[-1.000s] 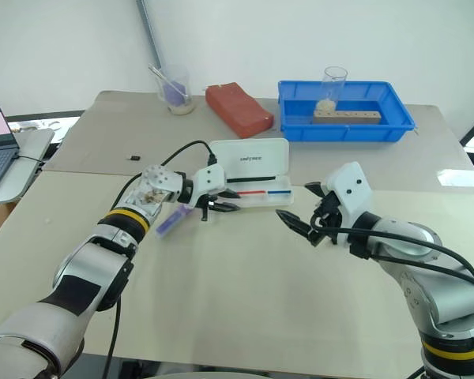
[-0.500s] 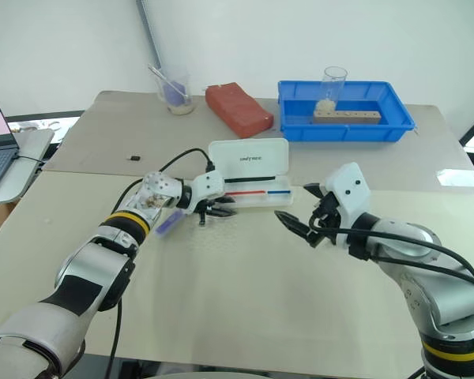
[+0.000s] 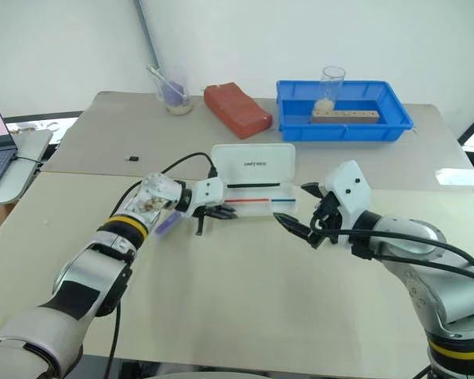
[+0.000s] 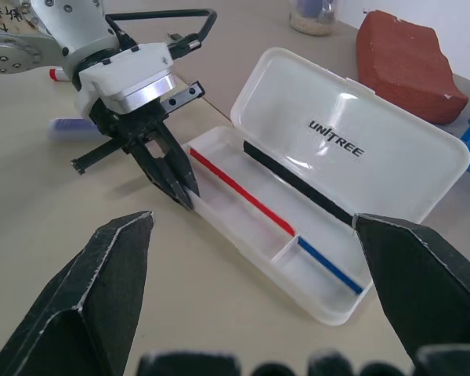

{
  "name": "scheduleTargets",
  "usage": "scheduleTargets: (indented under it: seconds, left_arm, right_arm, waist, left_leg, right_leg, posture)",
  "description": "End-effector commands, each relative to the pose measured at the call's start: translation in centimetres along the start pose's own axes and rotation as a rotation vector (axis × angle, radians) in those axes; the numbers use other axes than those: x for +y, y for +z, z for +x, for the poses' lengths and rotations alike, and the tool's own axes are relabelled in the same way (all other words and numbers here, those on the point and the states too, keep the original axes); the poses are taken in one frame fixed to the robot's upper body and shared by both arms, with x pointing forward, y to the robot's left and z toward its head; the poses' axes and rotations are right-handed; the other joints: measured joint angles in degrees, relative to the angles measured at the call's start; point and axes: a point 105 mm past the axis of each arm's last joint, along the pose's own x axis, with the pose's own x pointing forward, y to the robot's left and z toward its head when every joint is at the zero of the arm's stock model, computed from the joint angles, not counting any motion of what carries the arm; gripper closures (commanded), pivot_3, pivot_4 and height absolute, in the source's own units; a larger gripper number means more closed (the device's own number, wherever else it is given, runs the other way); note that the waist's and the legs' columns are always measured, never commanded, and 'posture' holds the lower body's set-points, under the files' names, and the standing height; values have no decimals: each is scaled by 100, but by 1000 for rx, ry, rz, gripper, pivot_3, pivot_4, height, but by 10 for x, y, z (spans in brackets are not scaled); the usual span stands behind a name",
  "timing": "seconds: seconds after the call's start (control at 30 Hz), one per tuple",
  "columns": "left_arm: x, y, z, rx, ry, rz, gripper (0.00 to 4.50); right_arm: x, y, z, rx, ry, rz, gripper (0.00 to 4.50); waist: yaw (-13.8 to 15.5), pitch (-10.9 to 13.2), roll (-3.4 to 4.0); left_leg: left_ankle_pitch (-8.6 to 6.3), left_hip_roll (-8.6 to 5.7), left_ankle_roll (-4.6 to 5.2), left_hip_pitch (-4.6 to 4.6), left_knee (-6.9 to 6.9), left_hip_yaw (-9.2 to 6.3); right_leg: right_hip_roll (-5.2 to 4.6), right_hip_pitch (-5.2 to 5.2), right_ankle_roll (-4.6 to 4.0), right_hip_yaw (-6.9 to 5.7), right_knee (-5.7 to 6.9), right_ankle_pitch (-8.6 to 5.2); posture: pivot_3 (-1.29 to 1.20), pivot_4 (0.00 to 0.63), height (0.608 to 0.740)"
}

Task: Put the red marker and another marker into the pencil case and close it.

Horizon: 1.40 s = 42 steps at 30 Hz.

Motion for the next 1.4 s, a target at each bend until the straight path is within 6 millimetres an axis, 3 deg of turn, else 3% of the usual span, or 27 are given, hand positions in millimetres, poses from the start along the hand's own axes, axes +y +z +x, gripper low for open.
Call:
scheduleTargets:
  seconds: [0.03, 0.23, 0.4, 0.57, 1.03, 1.13, 1.37, 1.4]
  left_arm:
    - [-14, 16, -11, -37, -17, 55, 4456]
    - [-44, 26, -12, -33, 51, 20, 4456]
    - [-63, 30, -13, -3, 62, 12, 4456]
    - [-69, 24, -18, 38, 66, 11, 4456]
    - [-81, 15, -19, 37, 6, 45, 4456]
    - [-84, 14, -19, 36, -6, 34, 3442]
    - [-82, 8, -33, 78, 9, 47, 97]
    - [-79, 9, -38, 82, 29, 45, 21]
  right_arm:
    - [5, 10, -8, -17, 41, -35, 0]
    - [22, 3, -14, 19, 146, -25, 0]
    - [26, -4, -16, 37, 176, -9, 0]
    - [22, -16, -18, 65, 180, -5, 0]
    - [20, -12, -12, 52, 184, -16, 0]
    - [19, -11, -11, 51, 179, -16, 0]
    - [19, -8, -9, 42, 179, -19, 0]
    - [19, -8, -9, 41, 179, -22, 0]
  waist:
    - [-33, -1, 2]
    - [-18, -1, 2]
    - [-23, -1, 2]
    - [-30, -1, 2]
    - [-22, -1, 2]
    - [-29, -2, 3]
    - [-30, -3, 4]
    - [-37, -3, 4]
  left_leg:
    - [0, 1, 0, 0, -2, 0]
    - [1, 2, 1, 1, 9, -7]
    - [1, 1, 1, 3, 13, -9]
    - [1, 0, 1, 4, 12, -9]
    - [0, 0, 2, 4, 11, -8]
    - [0, 0, 2, 4, 11, -8]
    - [0, 0, 2, 5, 10, -8]
    - [0, 0, 2, 6, 10, -8]
  right_leg:
    - [0, 0, 0, 1, 0, 0]
    - [2, 15, 1, 3, -1, -1]
    - [3, 17, 3, 8, -1, -2]
    - [3, 16, 3, 11, -3, -3]
    - [3, 16, 3, 14, -4, -3]
    - [3, 15, 3, 14, -4, -3]
    - [3, 15, 3, 15, -4, -3]
    - [3, 15, 2, 15, -5, -3]
  posture:
    - [0, 150, 740]
    - [0, 150, 740]
    - [0, 150, 740]
    - [0, 150, 740]
    - [0, 150, 740]
    - [0, 150, 740]
    - [0, 150, 740]
    - [0, 150, 740]
